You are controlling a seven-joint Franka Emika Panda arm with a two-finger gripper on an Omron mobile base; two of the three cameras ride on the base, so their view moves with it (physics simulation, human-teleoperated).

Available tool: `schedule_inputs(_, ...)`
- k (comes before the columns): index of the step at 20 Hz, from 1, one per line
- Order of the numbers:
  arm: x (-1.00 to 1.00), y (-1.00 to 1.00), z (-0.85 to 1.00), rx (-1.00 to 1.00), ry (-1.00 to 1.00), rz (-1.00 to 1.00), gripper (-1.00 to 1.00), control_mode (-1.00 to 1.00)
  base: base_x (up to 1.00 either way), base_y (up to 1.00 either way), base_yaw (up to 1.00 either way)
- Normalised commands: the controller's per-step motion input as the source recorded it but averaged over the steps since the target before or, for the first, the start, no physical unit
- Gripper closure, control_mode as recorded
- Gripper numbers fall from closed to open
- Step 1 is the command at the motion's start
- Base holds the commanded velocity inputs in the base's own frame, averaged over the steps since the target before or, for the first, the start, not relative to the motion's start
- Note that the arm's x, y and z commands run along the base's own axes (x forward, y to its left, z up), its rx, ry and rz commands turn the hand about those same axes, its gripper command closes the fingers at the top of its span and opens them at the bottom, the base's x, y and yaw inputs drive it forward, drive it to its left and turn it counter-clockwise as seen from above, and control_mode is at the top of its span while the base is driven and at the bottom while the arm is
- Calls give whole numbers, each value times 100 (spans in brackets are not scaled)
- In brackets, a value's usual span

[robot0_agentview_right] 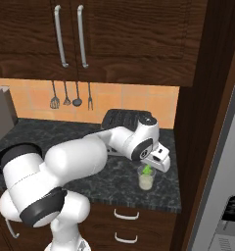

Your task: Grab a lemon wedge from the fridge and one ice cube from the ice bowl, and put them in the glass of lemonade.

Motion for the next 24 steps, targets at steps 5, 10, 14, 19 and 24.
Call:
schedule_inputs(5, 0, 0, 0, 0, 0, 0, -100, -100, 0, 0, 0)
schedule_inputs(10, -2, 0, 14, 4, -3, 0, -100, -100, 0, 0, 0)
schedule_inputs(14, -30, 14, 35, 8, -8, 0, -100, -100, 0, 0, 0)
schedule_inputs(19, -55, 41, 18, 3, -3, 4, -100, -100, 0, 0, 0)
schedule_inputs(24, -42, 75, 14, 0, -4, 7, -100, -100, 0, 0, 0)
